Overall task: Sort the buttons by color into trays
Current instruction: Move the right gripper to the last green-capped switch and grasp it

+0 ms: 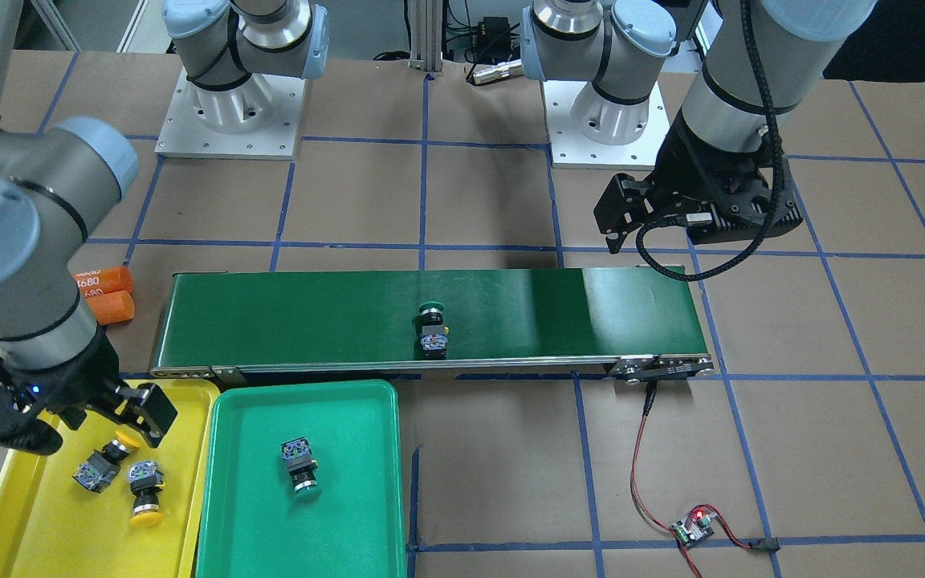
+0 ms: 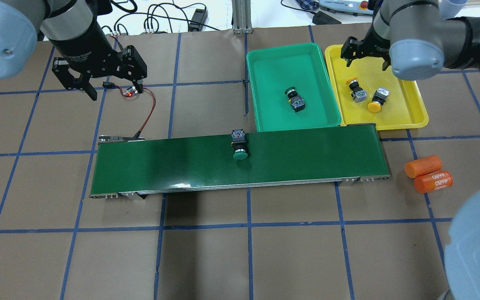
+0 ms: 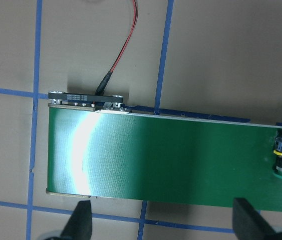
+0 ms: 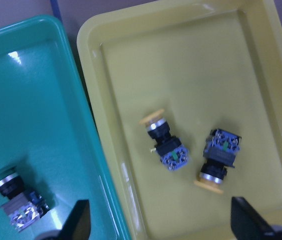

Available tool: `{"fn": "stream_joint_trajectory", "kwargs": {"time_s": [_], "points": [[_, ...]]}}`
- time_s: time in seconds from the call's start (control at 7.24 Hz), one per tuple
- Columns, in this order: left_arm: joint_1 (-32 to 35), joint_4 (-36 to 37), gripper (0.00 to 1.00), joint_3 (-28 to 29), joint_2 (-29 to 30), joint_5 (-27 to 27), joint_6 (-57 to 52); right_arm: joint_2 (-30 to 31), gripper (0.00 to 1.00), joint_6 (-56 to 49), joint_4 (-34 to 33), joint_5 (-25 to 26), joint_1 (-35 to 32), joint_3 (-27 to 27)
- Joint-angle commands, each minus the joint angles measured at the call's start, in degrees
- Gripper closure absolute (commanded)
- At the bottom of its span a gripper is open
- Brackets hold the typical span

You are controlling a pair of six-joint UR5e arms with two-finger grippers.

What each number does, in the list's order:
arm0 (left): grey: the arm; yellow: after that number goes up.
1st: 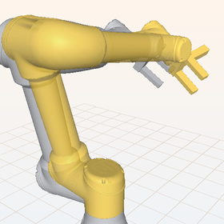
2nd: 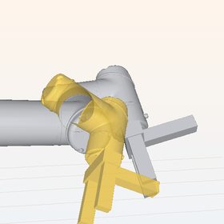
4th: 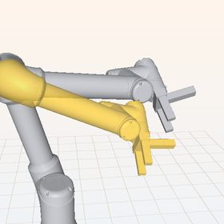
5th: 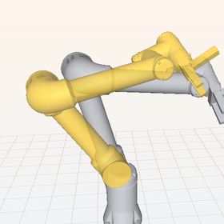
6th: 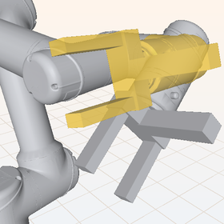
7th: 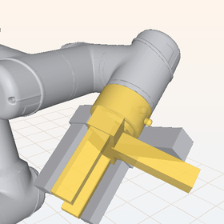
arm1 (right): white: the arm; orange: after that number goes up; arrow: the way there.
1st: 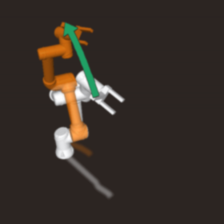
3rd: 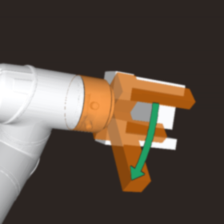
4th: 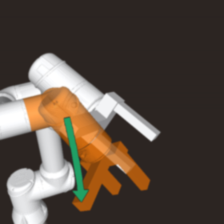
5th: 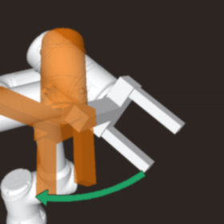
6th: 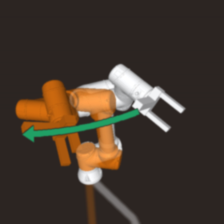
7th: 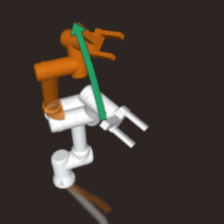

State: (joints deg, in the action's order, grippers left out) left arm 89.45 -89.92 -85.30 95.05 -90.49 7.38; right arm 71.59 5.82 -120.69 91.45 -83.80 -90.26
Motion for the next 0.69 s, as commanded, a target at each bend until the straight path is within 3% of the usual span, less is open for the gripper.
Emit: {"fn": "stream_joint_trajectory", "kwargs": {"time_s": [0.0,0.28,0.55], "points": [[0.0,-0.2,0.0,1.5,0.8,0.0,0.0,11.5,0.0,0.0,16.8,-0.7,-1.5,-0.2],[0.1,-0.2,0.0,1.3,0.8,0.0,0.1,8.6,0.0,0.8,16.7,-0.6,-10.1,-1.9],[0.1,-0.2,0.0,1.5,0.7,0.2,0.0,6.5,0.0,0.9,13.3,-4.2,-14.3,-2.7]]}}
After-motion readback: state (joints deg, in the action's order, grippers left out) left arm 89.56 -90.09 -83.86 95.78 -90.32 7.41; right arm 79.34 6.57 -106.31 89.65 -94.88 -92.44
